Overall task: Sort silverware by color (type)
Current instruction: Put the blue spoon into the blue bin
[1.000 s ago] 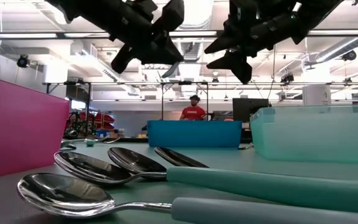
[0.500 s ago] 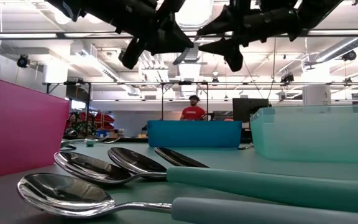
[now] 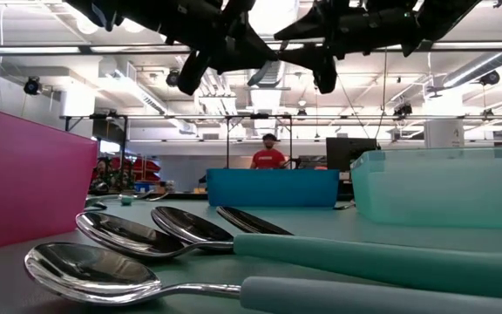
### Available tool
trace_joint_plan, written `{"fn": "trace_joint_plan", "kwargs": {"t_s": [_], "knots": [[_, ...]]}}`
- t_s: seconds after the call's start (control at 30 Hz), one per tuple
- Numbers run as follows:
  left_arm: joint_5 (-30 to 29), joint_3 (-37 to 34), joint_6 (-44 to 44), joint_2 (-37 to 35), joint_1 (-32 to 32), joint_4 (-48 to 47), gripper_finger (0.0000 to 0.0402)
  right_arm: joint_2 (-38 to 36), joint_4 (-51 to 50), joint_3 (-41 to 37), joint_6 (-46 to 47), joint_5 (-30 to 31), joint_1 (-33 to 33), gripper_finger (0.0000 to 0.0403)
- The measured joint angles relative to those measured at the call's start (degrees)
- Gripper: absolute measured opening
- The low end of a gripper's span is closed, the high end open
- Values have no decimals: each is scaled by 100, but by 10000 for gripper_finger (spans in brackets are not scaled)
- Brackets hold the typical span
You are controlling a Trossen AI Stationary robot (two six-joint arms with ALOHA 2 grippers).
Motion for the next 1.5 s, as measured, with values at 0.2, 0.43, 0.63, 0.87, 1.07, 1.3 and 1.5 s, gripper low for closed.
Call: {"fn": "trace_joint_plan", "kwargs": {"t_s": [0.2, 0.43, 0.63, 0.87, 1.07, 1.3, 1.5], "knots": [[0, 0, 132, 0, 9, 34, 20, 2, 75, 1, 1, 0, 0, 135], [150, 0, 411, 4, 59, 165, 21, 2, 100, 1, -82, 181, -6, 41], [193, 0, 732, 4, 72, 312, 21, 2, 118, 5, -237, 151, -6, 10], [190, 0, 752, -81, 75, 111, 29, -44, -180, 5, -357, 160, -172, 9], [255, 2, 750, -307, 52, -532, 33, -118, -634, 5, -660, 163, -342, 9], [258, 2, 743, -341, -5, -691, 34, -120, -927, 5, -2078, 1998, -431, 9], [258, 2, 756, -341, 0, -812, 35, -118, -812, 5, -2883, 3397, -499, 9]]}}
